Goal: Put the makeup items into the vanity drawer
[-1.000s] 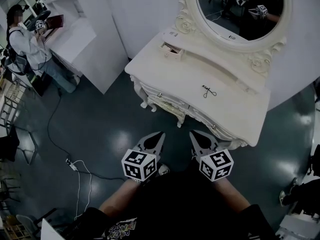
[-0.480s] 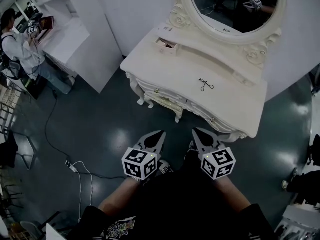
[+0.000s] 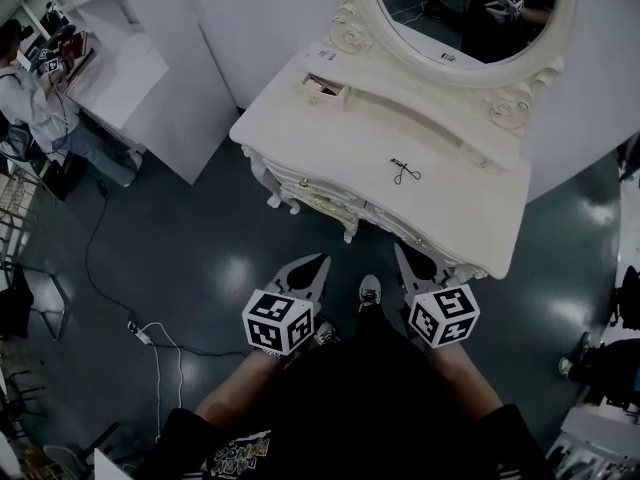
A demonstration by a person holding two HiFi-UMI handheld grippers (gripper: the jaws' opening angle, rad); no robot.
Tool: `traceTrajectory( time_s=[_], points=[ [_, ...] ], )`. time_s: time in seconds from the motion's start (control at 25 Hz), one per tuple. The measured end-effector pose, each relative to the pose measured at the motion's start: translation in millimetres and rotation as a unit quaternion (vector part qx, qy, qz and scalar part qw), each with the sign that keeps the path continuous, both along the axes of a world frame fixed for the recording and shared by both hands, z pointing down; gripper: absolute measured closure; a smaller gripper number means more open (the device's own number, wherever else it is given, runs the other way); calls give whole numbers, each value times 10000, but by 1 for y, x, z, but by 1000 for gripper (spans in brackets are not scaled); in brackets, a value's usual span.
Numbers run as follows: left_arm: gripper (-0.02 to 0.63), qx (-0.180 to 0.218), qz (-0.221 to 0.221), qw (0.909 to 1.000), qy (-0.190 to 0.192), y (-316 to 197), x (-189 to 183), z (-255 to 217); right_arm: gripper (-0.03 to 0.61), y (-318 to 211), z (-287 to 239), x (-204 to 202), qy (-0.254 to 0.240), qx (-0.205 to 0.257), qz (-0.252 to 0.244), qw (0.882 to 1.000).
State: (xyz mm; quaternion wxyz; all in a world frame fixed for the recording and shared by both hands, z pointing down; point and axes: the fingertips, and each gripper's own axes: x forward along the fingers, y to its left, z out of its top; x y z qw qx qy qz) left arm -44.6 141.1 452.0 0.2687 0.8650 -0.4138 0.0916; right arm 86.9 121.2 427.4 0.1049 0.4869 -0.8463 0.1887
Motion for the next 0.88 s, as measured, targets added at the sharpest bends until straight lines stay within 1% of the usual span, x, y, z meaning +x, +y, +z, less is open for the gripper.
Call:
traceTrajectory(
  time_s=[0.44, 0.68, 0.88],
  points=[
    [614, -45, -232, 9997, -74, -49, 24, 5, 551, -59, 9, 28, 39, -51, -186, 9998],
    [614, -63, -290, 9994, -178, -67, 37, 10, 549, -81, 16, 41, -24, -84, -249, 9997],
    [614, -107, -314, 9993, -156, -81, 48, 12, 549, -95, 18, 52, 16, -141, -291, 9995]
  ],
)
